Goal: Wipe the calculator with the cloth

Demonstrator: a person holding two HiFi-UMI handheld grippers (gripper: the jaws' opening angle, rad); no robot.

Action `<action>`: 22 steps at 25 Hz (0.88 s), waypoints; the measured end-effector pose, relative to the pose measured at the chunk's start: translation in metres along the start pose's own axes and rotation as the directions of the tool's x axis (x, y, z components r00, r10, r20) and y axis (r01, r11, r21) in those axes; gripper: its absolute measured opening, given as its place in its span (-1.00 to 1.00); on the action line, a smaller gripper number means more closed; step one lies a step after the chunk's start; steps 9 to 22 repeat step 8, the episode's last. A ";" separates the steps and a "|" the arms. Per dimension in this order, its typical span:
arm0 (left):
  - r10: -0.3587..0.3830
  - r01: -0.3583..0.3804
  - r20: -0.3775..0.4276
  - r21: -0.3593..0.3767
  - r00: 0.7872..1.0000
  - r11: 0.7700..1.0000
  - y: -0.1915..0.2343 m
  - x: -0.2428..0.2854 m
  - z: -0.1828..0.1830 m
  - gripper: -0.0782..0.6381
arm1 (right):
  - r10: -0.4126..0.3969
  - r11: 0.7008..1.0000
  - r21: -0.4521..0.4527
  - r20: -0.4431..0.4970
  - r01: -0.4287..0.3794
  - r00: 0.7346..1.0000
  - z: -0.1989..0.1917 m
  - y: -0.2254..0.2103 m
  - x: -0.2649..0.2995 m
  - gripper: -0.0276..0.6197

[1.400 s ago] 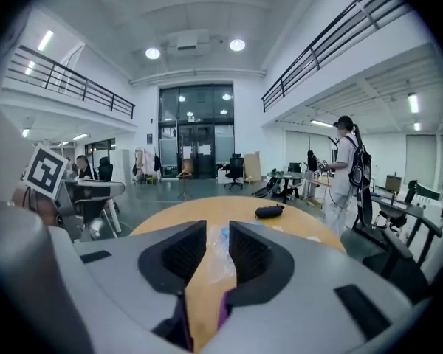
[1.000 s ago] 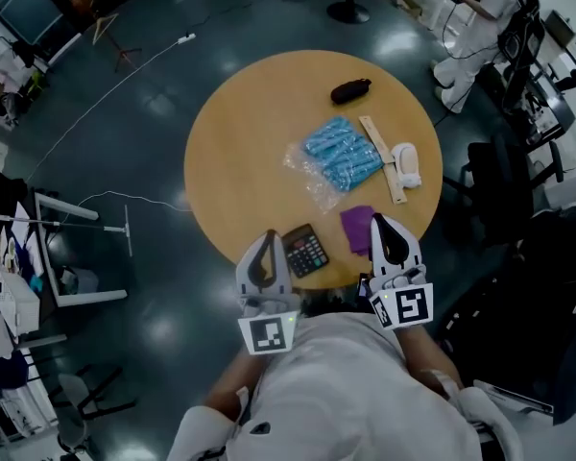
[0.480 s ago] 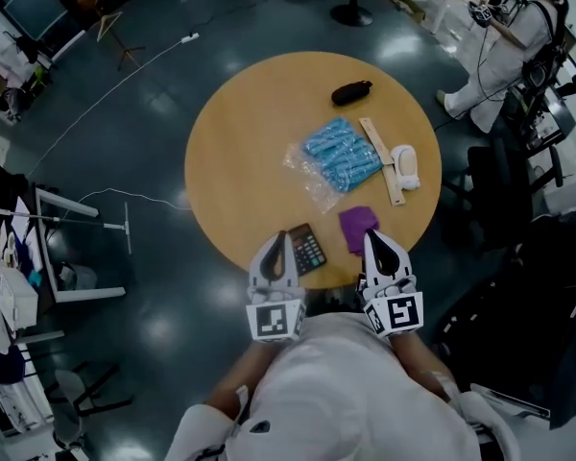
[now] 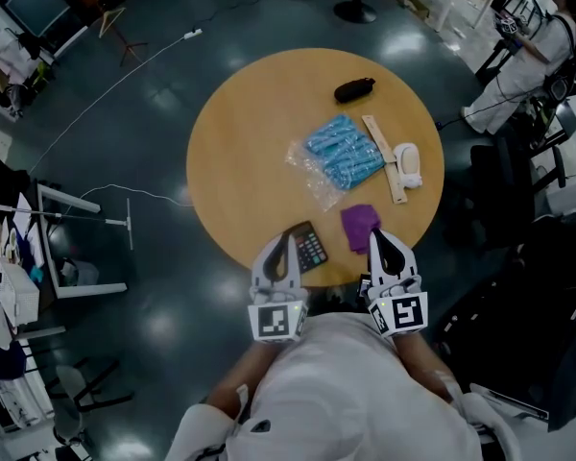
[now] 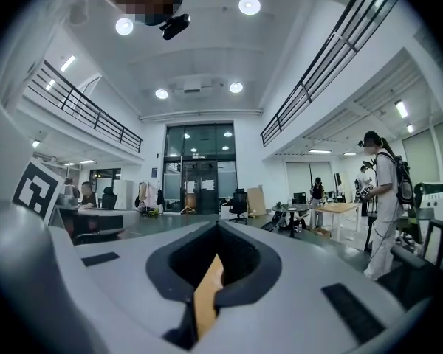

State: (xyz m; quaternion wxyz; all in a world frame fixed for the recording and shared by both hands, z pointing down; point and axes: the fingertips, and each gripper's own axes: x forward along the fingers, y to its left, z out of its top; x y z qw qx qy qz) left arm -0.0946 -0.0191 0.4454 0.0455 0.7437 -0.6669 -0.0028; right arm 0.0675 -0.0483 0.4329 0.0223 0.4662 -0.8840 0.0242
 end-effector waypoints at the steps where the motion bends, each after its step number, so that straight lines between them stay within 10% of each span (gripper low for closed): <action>1: 0.001 -0.001 -0.004 -0.003 1.000 1.000 -0.001 0.000 -0.001 -0.76 | 0.002 1.000 0.000 0.000 -0.002 1.000 -0.001 0.000 0.000 -0.87; 22: 0.010 -0.010 -0.012 0.017 1.000 1.000 0.000 -0.002 -0.005 -0.76 | 0.017 1.000 -0.001 -0.006 -0.017 1.000 -0.002 0.001 0.000 -0.87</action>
